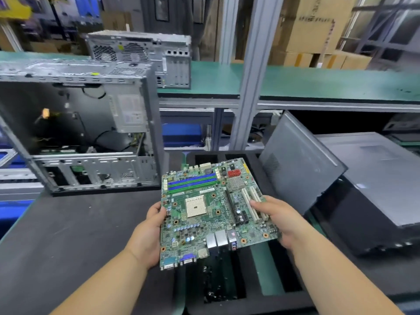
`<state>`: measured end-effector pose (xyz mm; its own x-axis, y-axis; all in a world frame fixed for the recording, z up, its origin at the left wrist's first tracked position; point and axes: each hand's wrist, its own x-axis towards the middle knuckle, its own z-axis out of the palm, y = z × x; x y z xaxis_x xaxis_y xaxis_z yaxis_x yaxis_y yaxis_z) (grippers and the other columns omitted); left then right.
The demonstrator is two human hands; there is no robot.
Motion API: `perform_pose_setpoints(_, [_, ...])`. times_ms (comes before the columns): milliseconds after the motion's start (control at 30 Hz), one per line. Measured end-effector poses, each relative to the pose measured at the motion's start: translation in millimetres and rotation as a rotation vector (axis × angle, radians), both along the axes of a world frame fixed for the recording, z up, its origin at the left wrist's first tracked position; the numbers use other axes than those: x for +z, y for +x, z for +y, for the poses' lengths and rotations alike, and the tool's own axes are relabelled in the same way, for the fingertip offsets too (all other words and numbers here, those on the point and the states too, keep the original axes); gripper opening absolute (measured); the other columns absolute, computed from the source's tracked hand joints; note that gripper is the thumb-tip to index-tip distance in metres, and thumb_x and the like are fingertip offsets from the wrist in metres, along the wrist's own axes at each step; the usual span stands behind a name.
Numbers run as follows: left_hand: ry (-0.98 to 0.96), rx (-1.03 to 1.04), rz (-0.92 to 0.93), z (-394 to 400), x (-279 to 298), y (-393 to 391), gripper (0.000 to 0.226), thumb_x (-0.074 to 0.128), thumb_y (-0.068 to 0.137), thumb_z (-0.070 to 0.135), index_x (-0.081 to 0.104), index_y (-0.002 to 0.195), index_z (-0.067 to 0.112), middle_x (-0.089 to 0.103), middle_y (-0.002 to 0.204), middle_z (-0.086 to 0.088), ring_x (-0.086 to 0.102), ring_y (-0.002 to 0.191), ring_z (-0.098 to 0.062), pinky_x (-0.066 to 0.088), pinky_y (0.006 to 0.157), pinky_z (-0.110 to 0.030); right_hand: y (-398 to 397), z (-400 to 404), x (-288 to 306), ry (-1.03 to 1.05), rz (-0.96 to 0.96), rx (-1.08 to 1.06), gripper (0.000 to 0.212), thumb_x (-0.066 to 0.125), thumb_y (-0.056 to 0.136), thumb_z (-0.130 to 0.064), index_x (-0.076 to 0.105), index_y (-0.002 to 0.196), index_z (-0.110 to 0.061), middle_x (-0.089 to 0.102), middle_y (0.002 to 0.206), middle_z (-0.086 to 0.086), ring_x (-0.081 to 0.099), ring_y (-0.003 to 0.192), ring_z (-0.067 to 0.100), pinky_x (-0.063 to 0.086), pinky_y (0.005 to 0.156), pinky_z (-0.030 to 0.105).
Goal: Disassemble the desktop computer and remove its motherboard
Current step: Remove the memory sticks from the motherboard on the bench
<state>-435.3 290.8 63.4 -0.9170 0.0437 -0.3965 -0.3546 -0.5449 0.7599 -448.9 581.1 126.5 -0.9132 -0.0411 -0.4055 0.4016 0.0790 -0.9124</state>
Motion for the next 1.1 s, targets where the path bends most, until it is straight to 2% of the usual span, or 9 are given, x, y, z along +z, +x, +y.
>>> perform_pose_setpoints(200, [-0.161, -0.11, 0.055, 62.9, 5.6, -18.8, 0.044, 0.038, 0.102, 0.041, 0.042, 0.144, 0.027, 0.041, 0.146, 0.004, 0.04, 0.136, -0.02, 0.027, 0.115, -0.048, 5.8, 63.4, 22.3, 0.012, 0.115, -0.107, 0.018, 0.072, 0.083, -0.025, 0.073, 0.101, -0.02, 0.075, 0.101, 0.003, 0.068, 0.102, 0.029, 0.047, 0.096, 0.05])
perform_pose_setpoints(400, [-0.465, -0.251, 0.076, 104.4, 1.2, -33.8, 0.033, 0.043, 0.102, 0.037, 0.048, 0.133, 0.03, 0.055, 0.127, 0.003, 0.056, 0.111, -0.013, 0.04, 0.102, -0.03, 8.7, 96.2, 29.4, 0.087, 0.216, -0.159, 0.009, 0.071, 0.085, -0.021, 0.065, 0.091, -0.024, 0.071, 0.076, -0.026, 0.064, 0.068, -0.012, 0.037, 0.065, 0.022])
perform_pose_setpoints(533, [-0.854, -0.361, 0.14, 114.8, -20.4, -60.8, 0.03, 0.04, 0.102, 0.034, 0.052, 0.13, 0.034, 0.055, 0.133, 0.002, 0.056, 0.115, -0.015, 0.043, 0.103, -0.036, 6.7, 107.5, 29.0, 0.164, 0.245, -0.179, 0.016, 0.073, 0.084, -0.026, 0.061, 0.088, -0.034, 0.069, 0.089, -0.03, 0.061, 0.074, -0.018, 0.038, 0.067, 0.019])
perform_pose_setpoints(667, [-1.144, -0.507, 0.299, 133.0, -34.4, -88.8, 0.031, 0.052, 0.097, 0.029, 0.054, 0.128, 0.031, 0.057, 0.128, 0.003, 0.058, 0.09, -0.002, 0.045, 0.075, -0.019, 6.8, 113.7, 32.5, 0.397, 0.239, -0.213, 0.071, 0.072, 0.083, -0.038, 0.04, 0.145, -0.025, 0.042, 0.149, -0.007, 0.046, 0.132, 0.013, 0.036, 0.104, 0.037])
perform_pose_setpoints(767, [-1.397, -0.572, 0.452, 149.6, -43.8, -110.5, 0.051, 0.064, 0.089, 0.033, 0.048, 0.137, 0.021, 0.052, 0.135, -0.003, 0.053, 0.118, -0.02, 0.043, 0.098, -0.029, 10.3, 115.8, 39.3, 0.525, 0.26, -0.238, 0.082, 0.069, 0.082, -0.045, 0.029, 0.151, -0.022, 0.035, 0.154, -0.004, 0.04, 0.137, 0.02, 0.034, 0.109, 0.039])
perform_pose_setpoints(833, [-1.576, -0.588, 0.574, 160.7, -47.7, -123.1, 0.069, 0.07, 0.081, 0.044, 0.044, 0.14, 0.019, 0.05, 0.136, -0.005, 0.046, 0.125, -0.026, 0.039, 0.105, -0.037, 12.6, 116.3, 43.7, 0.657, 0.237, -0.242, 0.08, 0.067, 0.084, -0.048, 0.029, 0.15, -0.025, 0.039, 0.151, -0.006, 0.056, 0.112, 0.005, 0.046, 0.088, 0.024])
perform_pose_setpoints(900, [-1.717, -0.635, 0.665, 172.4, -51.4, -134.5, 0.082, 0.071, 0.072, 0.057, 0.042, 0.14, 0.019, 0.05, 0.134, -0.003, 0.043, 0.126, -0.027, 0.037, 0.105, -0.039, 13.6, 116.3, 47.8, 0.817, 0.179, -0.267, 0.077, 0.065, 0.087, -0.048, 0.028, 0.151, -0.027, 0.041, 0.148, -0.007, 0.05, 0.076, -0.007, 0.035, 0.059, 0.008])
perform_pose_setpoints(1000, [-1.883, -0.735, 0.754, 189.0, -62.0, -147.7, 0.089, 0.066, 0.067, 0.068, 0.04, 0.136, 0.02, 0.049, 0.13, -0.001, 0.041, 0.124, -0.026, 0.032, 0.105, -0.038, 14.7, 112.9, 52.3, 0.874, 0.138, -0.297, 0.075, 0.064, 0.088, -0.046, 0.028, 0.151, -0.026, 0.045, 0.145, -0.004, 0.047, 0.074, 0.001, 0.03, 0.05, 0.011])
perform_pose_setpoints(1100, [-1.924, -0.734, 0.784, 198.2, -71.6, -157.3, 0.084, 0.065, 0.063, 0.074, 0.041, 0.123, 0.019, 0.055, 0.111, 0.001, 0.051, 0.109, -0.023, 0.03, 0.1, -0.039, 15.1, 105.9, 55.8, 0.893, 0.11, -0.307, 0.073, 0.065, 0.088, -0.046, 0.03, 0.15, -0.026, 0.056, 0.113, -0.004, 0.051, 0.071, -0.007, 0.033, 0.045, 0.011])
